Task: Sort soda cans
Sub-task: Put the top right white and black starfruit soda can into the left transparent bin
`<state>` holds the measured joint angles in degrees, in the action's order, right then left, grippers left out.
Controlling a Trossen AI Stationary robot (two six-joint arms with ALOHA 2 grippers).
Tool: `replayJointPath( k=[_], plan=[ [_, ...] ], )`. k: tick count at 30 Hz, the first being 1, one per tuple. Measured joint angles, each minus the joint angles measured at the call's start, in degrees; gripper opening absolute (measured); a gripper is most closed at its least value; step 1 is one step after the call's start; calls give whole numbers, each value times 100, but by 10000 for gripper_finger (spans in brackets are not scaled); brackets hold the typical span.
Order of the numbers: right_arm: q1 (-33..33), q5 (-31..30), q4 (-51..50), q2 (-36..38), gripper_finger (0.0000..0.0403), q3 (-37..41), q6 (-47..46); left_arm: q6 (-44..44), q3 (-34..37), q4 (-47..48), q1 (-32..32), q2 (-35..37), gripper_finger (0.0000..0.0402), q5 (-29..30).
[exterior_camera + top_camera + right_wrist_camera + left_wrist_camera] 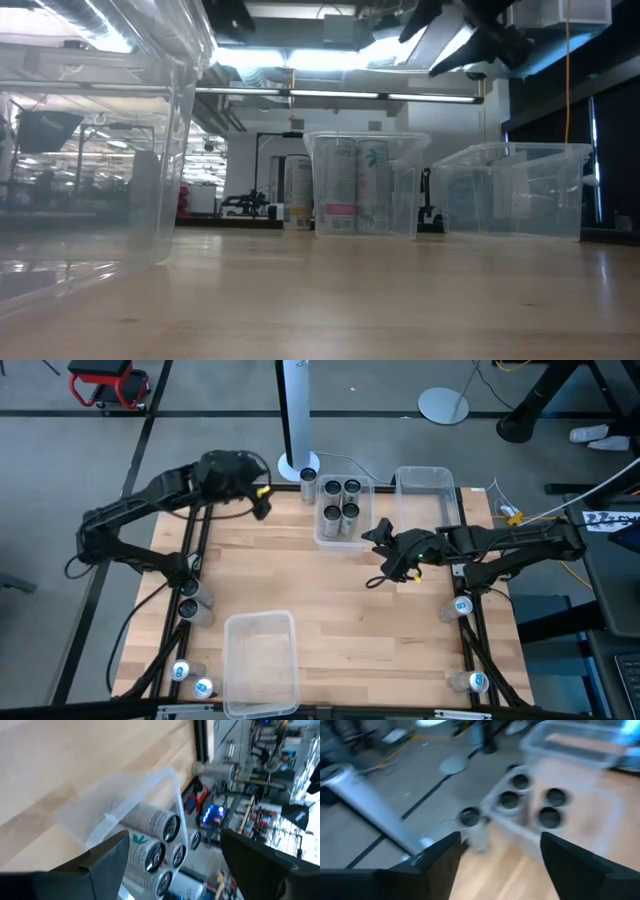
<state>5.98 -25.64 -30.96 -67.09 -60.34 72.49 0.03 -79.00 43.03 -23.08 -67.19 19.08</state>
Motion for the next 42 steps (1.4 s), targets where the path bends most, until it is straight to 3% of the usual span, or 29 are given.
replayJointPath(
  k=[5,12,26,42],
  plan=[
    [-16,-539,-51,-212,312,0,74,-10,-2,-153,-795,-557,292,-260],
    [-388,-477,-83,-229,312,0,268,307,-31,-900,-1282,-1679,287,-805],
    [-789,-324,-250,-229,312,0,430,5,-1482,-987,-1716,-3551,285,-1236],
    [-788,-174,-343,-229,312,2,429,-47,-1753,-859,-1881,-4169,285,-1555]
  ],
)
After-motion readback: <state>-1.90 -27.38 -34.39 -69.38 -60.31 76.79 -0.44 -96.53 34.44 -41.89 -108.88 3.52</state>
